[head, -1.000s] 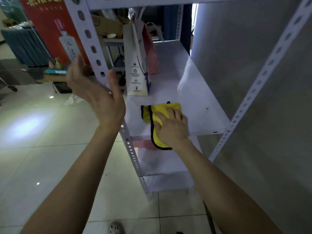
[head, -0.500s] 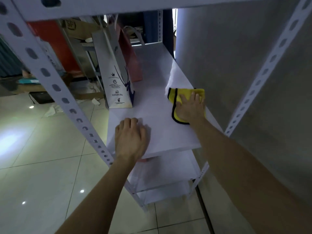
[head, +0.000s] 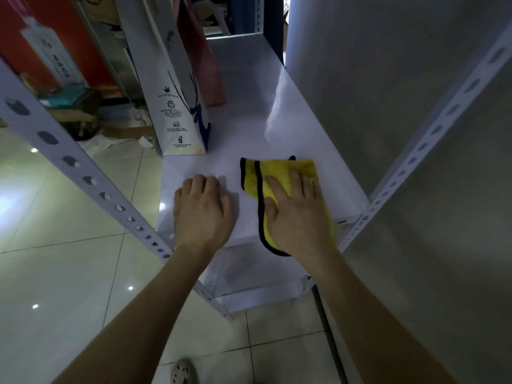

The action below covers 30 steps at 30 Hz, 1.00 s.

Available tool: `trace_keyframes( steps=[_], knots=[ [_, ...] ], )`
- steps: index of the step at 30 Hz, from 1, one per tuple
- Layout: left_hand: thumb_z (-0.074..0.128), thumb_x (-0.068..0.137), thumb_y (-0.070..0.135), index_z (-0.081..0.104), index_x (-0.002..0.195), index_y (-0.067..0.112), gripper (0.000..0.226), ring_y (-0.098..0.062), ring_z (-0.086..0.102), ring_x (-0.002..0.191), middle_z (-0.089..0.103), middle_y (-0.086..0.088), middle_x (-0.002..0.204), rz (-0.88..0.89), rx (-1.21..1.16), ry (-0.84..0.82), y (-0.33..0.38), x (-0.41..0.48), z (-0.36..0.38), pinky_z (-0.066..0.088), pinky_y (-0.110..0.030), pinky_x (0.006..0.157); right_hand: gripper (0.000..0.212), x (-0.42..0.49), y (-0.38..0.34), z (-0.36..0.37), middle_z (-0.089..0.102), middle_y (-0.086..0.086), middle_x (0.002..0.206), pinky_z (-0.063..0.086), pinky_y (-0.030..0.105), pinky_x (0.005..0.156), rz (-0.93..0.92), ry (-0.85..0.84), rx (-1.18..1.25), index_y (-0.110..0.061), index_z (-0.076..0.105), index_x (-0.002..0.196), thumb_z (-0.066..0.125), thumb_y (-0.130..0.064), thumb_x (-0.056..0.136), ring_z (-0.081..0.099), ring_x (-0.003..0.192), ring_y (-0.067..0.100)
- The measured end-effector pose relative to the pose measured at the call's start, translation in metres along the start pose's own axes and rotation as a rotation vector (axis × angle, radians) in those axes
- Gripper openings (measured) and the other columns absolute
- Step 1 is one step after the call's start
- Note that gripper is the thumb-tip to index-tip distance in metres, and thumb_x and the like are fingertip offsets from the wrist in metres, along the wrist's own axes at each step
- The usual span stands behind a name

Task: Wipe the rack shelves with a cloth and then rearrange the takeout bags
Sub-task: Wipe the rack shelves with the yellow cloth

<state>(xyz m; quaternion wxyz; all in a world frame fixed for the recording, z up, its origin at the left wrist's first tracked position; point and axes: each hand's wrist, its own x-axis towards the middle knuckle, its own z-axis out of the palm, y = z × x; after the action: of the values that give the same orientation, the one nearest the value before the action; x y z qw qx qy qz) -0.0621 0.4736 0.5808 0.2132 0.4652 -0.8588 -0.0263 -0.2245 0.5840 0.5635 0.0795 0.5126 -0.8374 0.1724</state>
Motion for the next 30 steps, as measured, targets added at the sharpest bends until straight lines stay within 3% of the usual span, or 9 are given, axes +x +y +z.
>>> trace_keyframes(
  steps=[3, 8, 11, 15, 20, 25, 30],
  knots=[
    [0.042, 0.103, 0.030, 0.065, 0.114, 0.005, 0.036, -0.037, 0.055, 0.102, 0.062, -0.015, 0.111, 0.003, 0.008, -0.016, 0.002, 0.000, -0.001, 0.043, -0.049, 0.091, 0.055, 0.017, -0.001, -0.001, 0.037, 0.023, 0.165, 0.018, 0.059, 0.127, 0.068, -0.095, -0.026, -0.029, 0.046, 0.160, 0.037, -0.044, 0.108, 0.036, 0.149, 0.044],
    [0.041, 0.103, 0.032, 0.064, 0.116, 0.007, 0.037, -0.034, 0.054, 0.103, 0.061, -0.012, 0.112, -0.003, 0.011, -0.016, 0.000, -0.001, -0.001, 0.043, -0.050, 0.093, 0.058, 0.180, 0.008, 0.013, 0.009, 0.019, 0.176, 0.003, 0.054, 0.130, 0.162, -0.283, 0.046, -0.033, 0.026, 0.167, 0.031, -0.049, 0.111, 0.010, 0.162, 0.038],
    [0.047, 0.105, 0.029, 0.063, 0.113, 0.008, 0.027, -0.032, 0.053, 0.103, 0.060, -0.010, 0.112, 0.007, 0.013, -0.013, -0.002, -0.002, -0.001, 0.043, -0.049, 0.094, 0.063, 0.232, 0.026, 0.021, 0.000, 0.014, 0.178, -0.004, 0.054, 0.131, 0.225, -0.363, 0.026, -0.035, 0.017, 0.169, 0.025, -0.055, 0.110, 0.000, 0.164, 0.033],
    [0.050, 0.104, 0.028, 0.062, 0.112, 0.009, 0.024, -0.032, 0.053, 0.103, 0.060, -0.011, 0.113, 0.020, 0.004, -0.004, -0.003, -0.003, -0.002, 0.044, -0.050, 0.094, 0.058, 0.212, 0.048, 0.018, 0.010, 0.016, 0.177, 0.001, 0.053, 0.131, 0.262, -0.260, 0.023, -0.036, 0.027, 0.166, 0.031, -0.051, 0.111, 0.009, 0.163, 0.035],
    [0.047, 0.101, 0.030, 0.063, 0.113, 0.008, 0.029, -0.035, 0.054, 0.104, 0.060, -0.013, 0.113, -0.007, 0.005, -0.008, 0.000, 0.001, -0.001, 0.045, -0.050, 0.093, 0.057, 0.108, 0.062, -0.006, 0.019, 0.024, 0.173, 0.006, 0.055, 0.131, 0.358, -0.131, -0.066, -0.028, 0.033, 0.166, 0.030, -0.045, 0.112, 0.018, 0.160, 0.040],
    [0.039, 0.101, 0.025, 0.066, 0.117, 0.004, 0.038, -0.040, 0.057, 0.108, 0.064, -0.017, 0.118, -0.015, -0.176, 0.030, 0.003, -0.006, -0.012, 0.046, -0.051, 0.094, 0.059, 0.018, -0.015, -0.008, 0.027, 0.021, 0.171, 0.007, 0.054, 0.130, 0.148, -0.154, -0.125, -0.031, 0.036, 0.165, 0.029, -0.047, 0.109, 0.026, 0.157, 0.039],
    [0.049, 0.088, -0.009, 0.065, 0.116, 0.000, 0.033, -0.032, 0.057, 0.109, 0.062, -0.015, 0.116, 0.041, -0.484, 0.220, 0.013, -0.045, -0.040, 0.050, -0.040, 0.095, 0.061, -0.007, -0.055, -0.003, 0.024, 0.010, 0.174, 0.006, 0.051, 0.131, -0.237, -0.211, -0.041, -0.035, 0.033, 0.166, 0.037, -0.050, 0.107, 0.020, 0.161, 0.030]
  ],
)
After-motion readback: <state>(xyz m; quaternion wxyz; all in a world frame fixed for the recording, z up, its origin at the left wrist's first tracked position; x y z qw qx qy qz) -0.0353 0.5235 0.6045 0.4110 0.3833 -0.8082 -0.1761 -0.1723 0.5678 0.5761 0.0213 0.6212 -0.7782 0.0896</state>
